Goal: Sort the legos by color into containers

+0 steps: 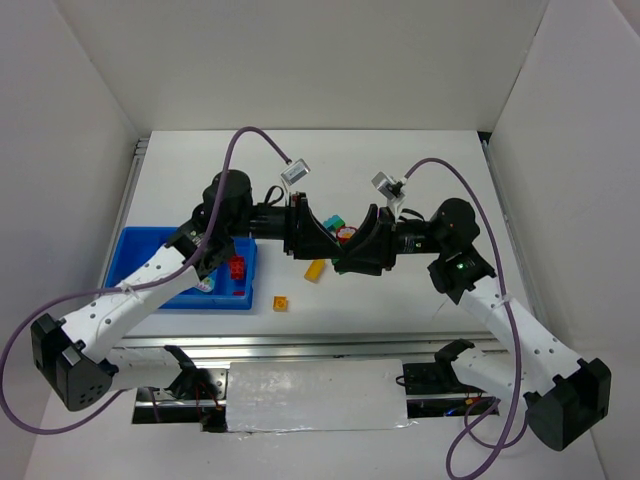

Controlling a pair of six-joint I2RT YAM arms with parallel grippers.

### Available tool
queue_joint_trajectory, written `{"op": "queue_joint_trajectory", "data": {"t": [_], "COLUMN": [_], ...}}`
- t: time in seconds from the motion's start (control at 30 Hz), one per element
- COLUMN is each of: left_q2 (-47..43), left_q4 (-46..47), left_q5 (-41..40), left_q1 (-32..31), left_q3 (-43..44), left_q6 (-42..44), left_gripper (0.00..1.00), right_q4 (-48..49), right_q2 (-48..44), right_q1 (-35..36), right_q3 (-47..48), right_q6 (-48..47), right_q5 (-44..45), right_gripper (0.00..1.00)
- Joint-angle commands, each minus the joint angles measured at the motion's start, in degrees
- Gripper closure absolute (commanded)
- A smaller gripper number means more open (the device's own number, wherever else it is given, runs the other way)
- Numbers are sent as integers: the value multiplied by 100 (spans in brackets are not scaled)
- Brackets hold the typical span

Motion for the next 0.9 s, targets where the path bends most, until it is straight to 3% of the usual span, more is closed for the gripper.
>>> {"op": "queue_joint_trajectory", "data": {"t": [0.0,0.07,0.17,0.2,0.23,0.27,0.3,0.47,0.6,0.77,0.87], "left_q2": [-39,-12,31,40,49,67,67,-126,-425,-864,-1005], "left_q4": [246,272,378,395,378,291,186,-1141,-1563,-2082,-2625], "left_q5": [179,206,250,258,250,163,75,-1075,-1463,-1438,-2322], "left_q1": [-62,-53,-53,-53,-62,-53,-62,210,1176,2266,2539], "left_q3": [226,252,305,366,392,480,533,841,718,446,515], "left_q6": [61,52,-27,-27,-1,130,227,790,755,808,983], "left_gripper": [61,75,83,94,100,100,100,100,100,100,100], "right_q4": [91,82,99,117,134,152,169,-304,-936,-2105,-2475], "right_q2": [54,63,80,89,89,98,98,-77,-130,-52,1], "right_q1": [27,27,18,26,27,18,26,18,9,18,18], "right_q3": [208,199,146,129,111,102,85,-3,-100,49,137], "right_q6": [-88,-97,-106,-89,-62,-1,26,-202,-501,-932,-1002], "right_q5": [150,123,71,53,18,18,18,342,667,1887,2336], "right_gripper": [100,100,99,94,61,44,4,0,0,0,0]}}
